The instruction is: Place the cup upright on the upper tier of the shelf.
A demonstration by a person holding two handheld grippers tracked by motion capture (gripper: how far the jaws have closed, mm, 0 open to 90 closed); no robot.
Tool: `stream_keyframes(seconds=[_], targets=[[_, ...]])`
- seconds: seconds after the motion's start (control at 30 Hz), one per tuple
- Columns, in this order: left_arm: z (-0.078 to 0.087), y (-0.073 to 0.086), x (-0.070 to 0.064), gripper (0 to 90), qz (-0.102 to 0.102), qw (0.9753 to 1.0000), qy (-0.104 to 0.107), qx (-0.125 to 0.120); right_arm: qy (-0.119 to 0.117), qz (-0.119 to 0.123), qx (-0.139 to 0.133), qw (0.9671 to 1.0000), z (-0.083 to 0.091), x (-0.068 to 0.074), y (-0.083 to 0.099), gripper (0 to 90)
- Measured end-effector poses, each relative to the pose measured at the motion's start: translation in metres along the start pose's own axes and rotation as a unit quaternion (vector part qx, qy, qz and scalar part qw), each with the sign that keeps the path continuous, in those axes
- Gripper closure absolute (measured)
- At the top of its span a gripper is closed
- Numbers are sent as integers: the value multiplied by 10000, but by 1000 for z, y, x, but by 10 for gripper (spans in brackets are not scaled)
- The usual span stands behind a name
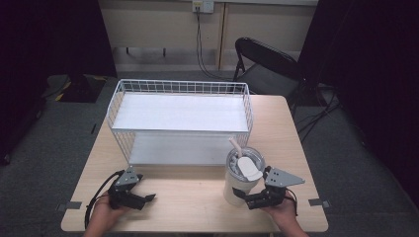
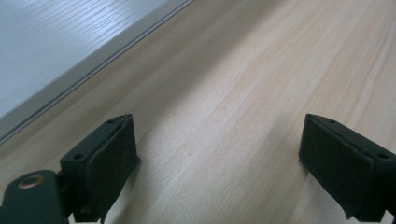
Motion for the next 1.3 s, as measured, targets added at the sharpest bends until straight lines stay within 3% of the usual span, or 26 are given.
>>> stream_keyframes(seconds=[0.7, 1.0, 1.3], targets=[[0, 0, 0, 108, 0, 10000, -3, -1, -91, -20, -113, 9999, -4, -2, 3, 82], [0, 0, 0, 110, 10, 10000, -6, -3, 125, -33, -84, 9999, -9, 0, 3, 82], [0, 0, 0, 113, 11, 10000, -12, -5, 195, -22, -95, 9998, -7, 0, 1, 96]])
Point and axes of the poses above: each handheld gripper's, and its own axes: z roughly backward along the jaws, y roughly out of its underside, x roughly to its left, the point moved 6 cm from there along -z, roughly forward along the jaws, and after that the axes turned 11 degrees about -y, right-handed, at the moved point
